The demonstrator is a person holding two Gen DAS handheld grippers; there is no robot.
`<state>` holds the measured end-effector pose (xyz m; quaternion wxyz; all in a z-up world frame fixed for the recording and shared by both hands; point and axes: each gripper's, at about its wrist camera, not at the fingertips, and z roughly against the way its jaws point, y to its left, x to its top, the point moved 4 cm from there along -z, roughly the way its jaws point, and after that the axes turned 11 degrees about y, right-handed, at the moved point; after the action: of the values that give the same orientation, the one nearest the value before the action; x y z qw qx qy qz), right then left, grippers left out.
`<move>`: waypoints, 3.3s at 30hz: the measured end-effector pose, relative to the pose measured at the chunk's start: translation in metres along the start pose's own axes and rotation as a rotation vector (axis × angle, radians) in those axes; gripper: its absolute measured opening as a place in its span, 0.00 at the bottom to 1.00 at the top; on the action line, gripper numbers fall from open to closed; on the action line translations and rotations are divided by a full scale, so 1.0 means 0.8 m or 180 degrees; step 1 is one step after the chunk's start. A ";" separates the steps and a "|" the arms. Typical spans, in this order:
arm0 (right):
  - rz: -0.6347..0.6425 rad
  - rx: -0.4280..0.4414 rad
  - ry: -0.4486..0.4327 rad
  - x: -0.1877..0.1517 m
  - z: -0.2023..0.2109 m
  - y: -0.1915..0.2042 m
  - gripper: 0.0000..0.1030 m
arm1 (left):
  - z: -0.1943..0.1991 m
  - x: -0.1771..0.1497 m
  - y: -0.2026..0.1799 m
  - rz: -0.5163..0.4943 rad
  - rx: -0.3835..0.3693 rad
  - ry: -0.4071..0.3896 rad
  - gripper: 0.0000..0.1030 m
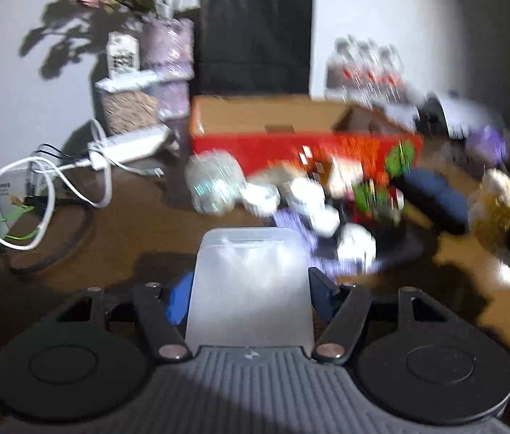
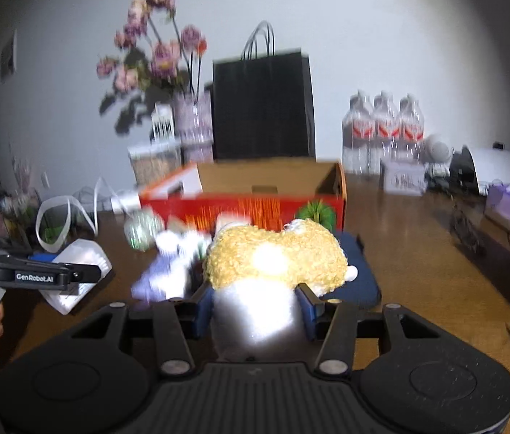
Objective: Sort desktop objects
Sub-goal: 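Carry both items over the cardboard box and open both tools to drop them, then grasp the clear plastic bag with the left tool while the right tool grasps the navy pouch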
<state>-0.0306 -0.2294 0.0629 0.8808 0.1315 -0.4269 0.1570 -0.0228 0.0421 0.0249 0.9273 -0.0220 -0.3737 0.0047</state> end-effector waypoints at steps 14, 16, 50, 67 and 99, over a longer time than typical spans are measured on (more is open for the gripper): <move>0.0006 -0.0428 0.0454 0.294 -0.298 -0.038 0.46 | -0.169 0.321 -0.002 0.0071 0.0039 -0.0063 0.65; 0.0078 -0.0586 0.0713 0.298 -0.354 -0.042 0.46 | -0.225 0.339 0.002 0.0210 0.0131 0.0242 0.65; 0.0009 -0.0206 0.0101 0.048 -0.074 -0.017 0.94 | -0.002 0.125 -0.023 0.0045 -0.0070 -0.0301 1.00; -0.0192 -0.0108 0.0282 -0.051 -0.062 -0.007 0.94 | -0.010 -0.019 -0.039 0.0117 0.0018 -0.0255 1.00; -0.0227 -0.0423 0.0631 0.050 -0.202 -0.095 0.67 | -0.136 0.116 0.034 0.0265 -0.0087 -0.0222 0.66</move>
<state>0.1372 -0.2337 -0.0098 0.9305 0.0718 -0.3422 0.1091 0.1196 0.0677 0.0093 0.9123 -0.0500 -0.4046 0.0390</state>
